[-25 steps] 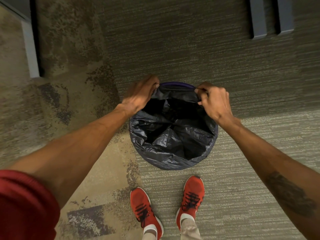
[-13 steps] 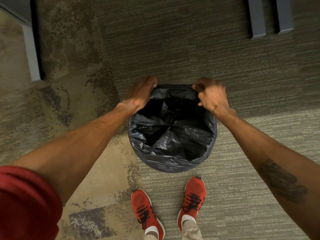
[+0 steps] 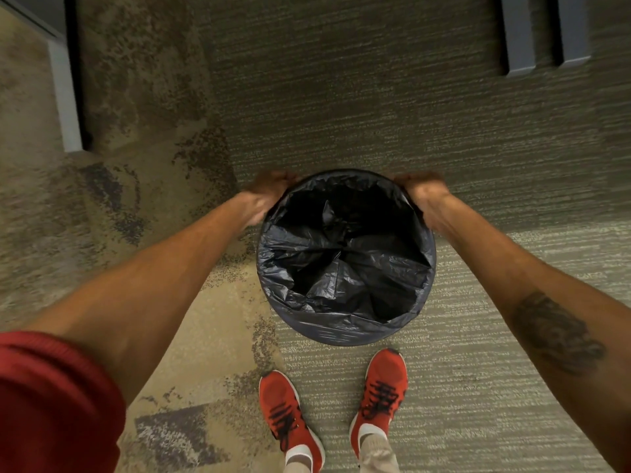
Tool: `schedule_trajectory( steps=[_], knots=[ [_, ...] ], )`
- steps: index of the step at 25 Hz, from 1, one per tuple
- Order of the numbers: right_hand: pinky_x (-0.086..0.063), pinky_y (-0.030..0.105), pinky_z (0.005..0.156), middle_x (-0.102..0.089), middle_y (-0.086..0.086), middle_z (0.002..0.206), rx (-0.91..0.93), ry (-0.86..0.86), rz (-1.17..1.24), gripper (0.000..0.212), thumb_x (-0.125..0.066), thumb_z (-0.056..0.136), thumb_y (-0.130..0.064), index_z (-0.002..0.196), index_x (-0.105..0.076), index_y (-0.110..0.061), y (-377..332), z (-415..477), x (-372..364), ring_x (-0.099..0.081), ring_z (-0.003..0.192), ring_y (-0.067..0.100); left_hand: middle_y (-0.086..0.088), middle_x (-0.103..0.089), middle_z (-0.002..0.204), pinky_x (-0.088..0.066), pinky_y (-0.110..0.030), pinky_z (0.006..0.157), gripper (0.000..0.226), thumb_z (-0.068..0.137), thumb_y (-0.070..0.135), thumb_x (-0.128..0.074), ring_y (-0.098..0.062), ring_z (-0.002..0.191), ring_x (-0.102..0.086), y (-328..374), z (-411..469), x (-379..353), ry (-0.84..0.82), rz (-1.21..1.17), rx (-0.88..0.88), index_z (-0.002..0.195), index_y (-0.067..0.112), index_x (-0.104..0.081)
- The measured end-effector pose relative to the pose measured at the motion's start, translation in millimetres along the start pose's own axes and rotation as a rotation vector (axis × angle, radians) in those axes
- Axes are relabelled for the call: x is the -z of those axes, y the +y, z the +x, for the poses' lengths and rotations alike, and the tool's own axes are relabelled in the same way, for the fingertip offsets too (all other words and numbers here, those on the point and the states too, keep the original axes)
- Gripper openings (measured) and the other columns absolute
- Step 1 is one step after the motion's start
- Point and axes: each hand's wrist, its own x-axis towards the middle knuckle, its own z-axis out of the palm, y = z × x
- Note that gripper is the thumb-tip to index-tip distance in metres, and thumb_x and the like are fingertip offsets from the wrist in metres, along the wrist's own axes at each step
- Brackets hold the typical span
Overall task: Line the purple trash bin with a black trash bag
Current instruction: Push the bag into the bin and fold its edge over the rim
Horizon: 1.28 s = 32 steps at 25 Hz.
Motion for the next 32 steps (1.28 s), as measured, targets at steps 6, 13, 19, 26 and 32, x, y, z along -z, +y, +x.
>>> schedule_trajectory(
  steps=[6, 13, 19, 26, 32],
  knots=[
    [-0.061, 0.027, 0.052, -0.073, 0.004, 0.079, -0.136, 0.098, 0.061, 0.009, -0.073, 0.089, -0.013, 0.094, -0.075, -0.006, 9.1, -18.8, 9.0, -0.070, 0.059, 0.015, -0.005, -0.076, 0.102, -0.059, -0.031, 0.082, 0.057, 0.092, 0.064, -0.056, -0.021, 0.089, -0.075, -35.9, -32.4, -8.3, 0.085, -0.383, 0.159, 0.114, 0.014, -0.072],
    [-0.049, 0.031, 0.081, -0.065, -0.008, 0.090, 0.263, 0.441, -0.027, 0.029, -0.041, 0.106, -0.043, 0.093, -0.062, -0.028, 63.2, -104.0, 1.3, -0.059, 0.084, 0.011, -0.004, -0.064, 0.135, -0.047, -0.034, 0.097, 0.047, 0.106, 0.045, -0.038, -0.022, 0.120, -0.060, -83.8, -112.2, -50.6, 0.661, -0.422, 0.146, 0.126, 0.015, -0.067],
    [-0.026, 0.038, 0.123, -0.038, 0.001, 0.160, 0.223, 0.418, 0.003, 0.055, -0.031, 0.108, -0.045, 0.155, -0.036, -0.018, 93.3, -115.1, -26.2, -0.034, 0.147, 0.016, -0.004, -0.052, 0.152, -0.037, -0.053, 0.116, 0.082, 0.087, 0.078, -0.042, -0.029, 0.139, -0.047, -96.3, -133.5, -81.3, 0.585, -0.890, 0.366, 0.145, 0.022, -0.052],
    [-0.032, 0.044, 0.120, -0.049, 0.006, 0.153, 0.006, 0.280, 0.363, 0.073, -0.027, 0.098, -0.067, 0.151, -0.045, -0.019, 90.4, -110.0, -23.5, -0.045, 0.141, 0.022, -0.009, -0.042, 0.158, -0.025, -0.056, 0.122, 0.092, 0.087, 0.085, -0.026, -0.032, 0.148, -0.036, -110.0, -143.2, -74.3, 0.339, -0.947, 0.419, 0.153, 0.022, -0.040],
    [-0.034, 0.026, 0.111, -0.053, 0.001, 0.141, 0.517, 0.655, -0.288, 0.037, -0.046, 0.105, -0.024, 0.139, -0.053, -0.008, 103.2, -167.5, -31.4, -0.046, 0.129, 0.012, -0.006, -0.063, 0.122, -0.055, -0.042, 0.100, 0.038, 0.106, 0.032, -0.044, -0.025, 0.110, -0.063, -116.4, -206.2, -128.4, 0.424, -1.035, 0.595, 0.139, 0.016, -0.053]
  ],
)
